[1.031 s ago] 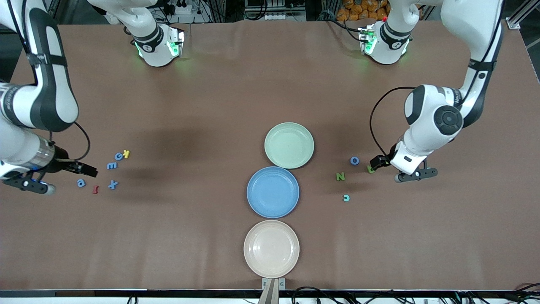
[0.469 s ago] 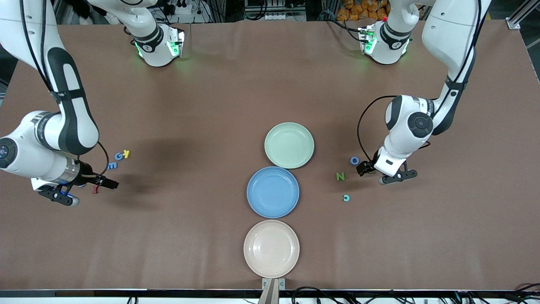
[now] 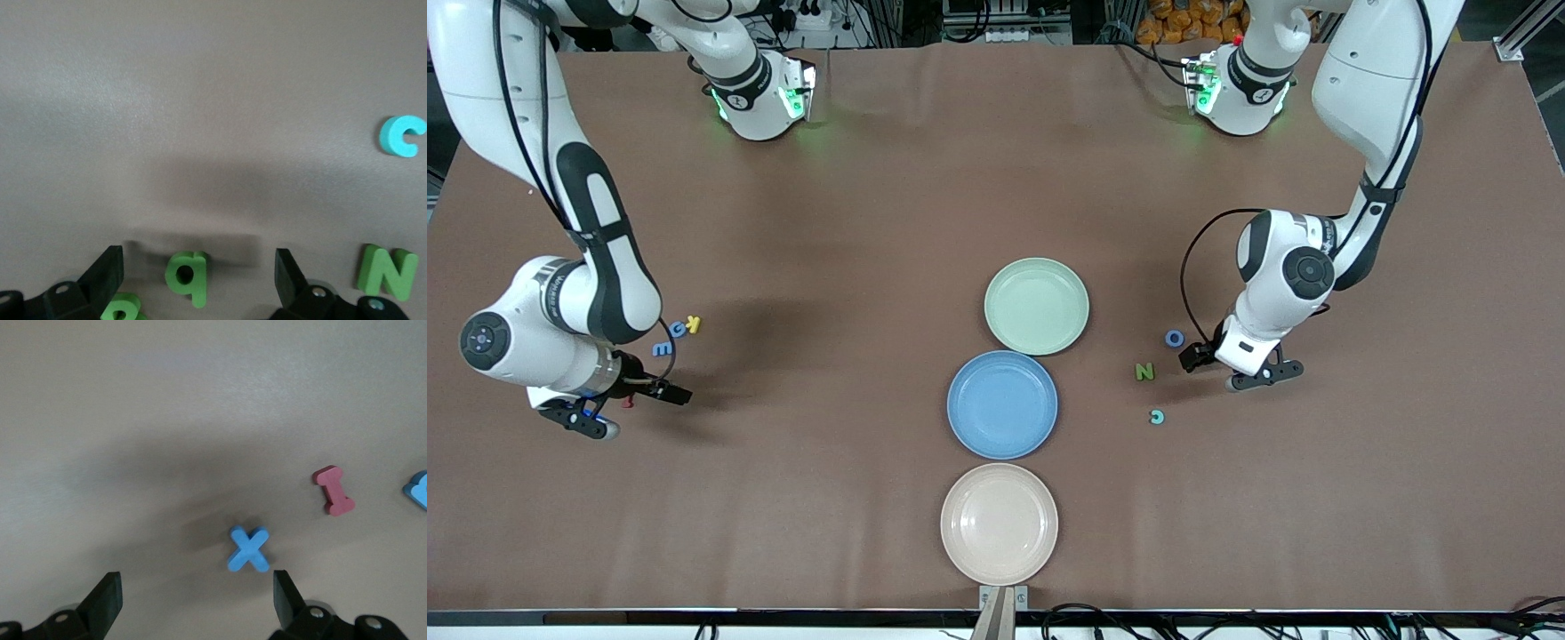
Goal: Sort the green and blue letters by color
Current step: 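Grasp the blue X with the right gripper while the left gripper grasps q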
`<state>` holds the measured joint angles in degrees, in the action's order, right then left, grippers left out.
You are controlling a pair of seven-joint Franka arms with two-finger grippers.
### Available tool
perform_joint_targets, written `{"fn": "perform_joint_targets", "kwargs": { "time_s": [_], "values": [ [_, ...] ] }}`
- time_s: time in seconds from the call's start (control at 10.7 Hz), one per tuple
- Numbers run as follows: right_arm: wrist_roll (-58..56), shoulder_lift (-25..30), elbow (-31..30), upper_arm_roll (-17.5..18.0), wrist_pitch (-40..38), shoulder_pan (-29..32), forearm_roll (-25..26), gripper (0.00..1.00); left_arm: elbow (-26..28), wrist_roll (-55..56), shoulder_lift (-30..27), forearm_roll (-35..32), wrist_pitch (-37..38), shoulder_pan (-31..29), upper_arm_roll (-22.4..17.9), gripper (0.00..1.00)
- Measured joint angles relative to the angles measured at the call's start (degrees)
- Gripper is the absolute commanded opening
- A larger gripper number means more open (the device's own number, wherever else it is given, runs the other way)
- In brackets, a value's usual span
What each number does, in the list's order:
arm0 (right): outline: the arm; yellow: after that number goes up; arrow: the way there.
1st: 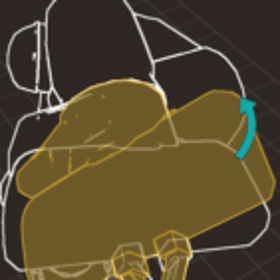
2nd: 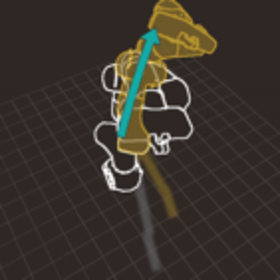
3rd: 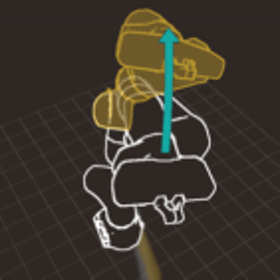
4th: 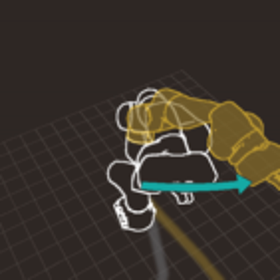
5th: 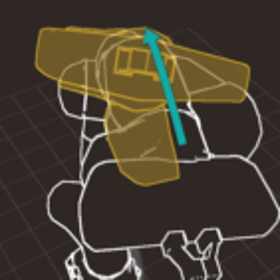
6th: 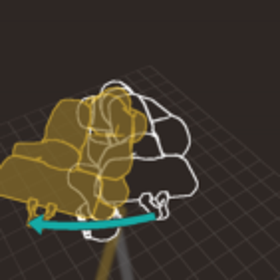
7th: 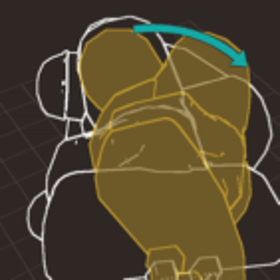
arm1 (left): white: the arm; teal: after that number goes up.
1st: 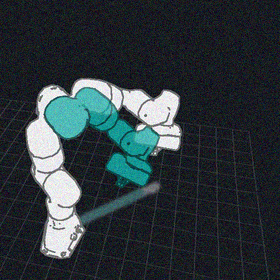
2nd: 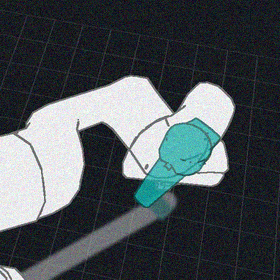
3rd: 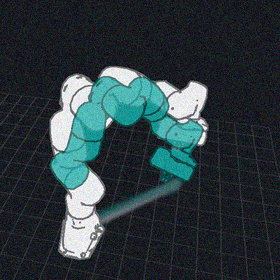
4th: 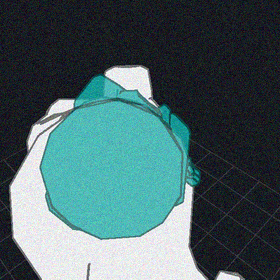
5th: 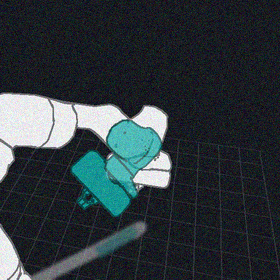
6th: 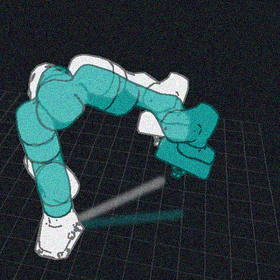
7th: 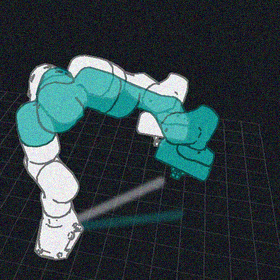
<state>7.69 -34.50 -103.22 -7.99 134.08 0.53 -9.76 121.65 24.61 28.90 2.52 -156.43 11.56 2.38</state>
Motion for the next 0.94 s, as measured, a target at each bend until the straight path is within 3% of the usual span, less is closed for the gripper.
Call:
{"fn": "perform_joint_targets", "kwargs": {
  "time_s": [0.47, 0.94],
  "values": [
    [0.0, -2.4, -0.5, -0.1, 3.4, 1.6, -0.1, 1.00, 0.9, 0.1, 1.3, 0.0, -0.1, 0.0, 0.0, 1.00],
    [0.1, -3.1, -1.9, -0.1, 6.2, 1.6, -0.2, 0.31, 3.1, 7.6, -0.4, 0.0, 0.8, 1.7, 0.0, 1.00]
  ]
}}
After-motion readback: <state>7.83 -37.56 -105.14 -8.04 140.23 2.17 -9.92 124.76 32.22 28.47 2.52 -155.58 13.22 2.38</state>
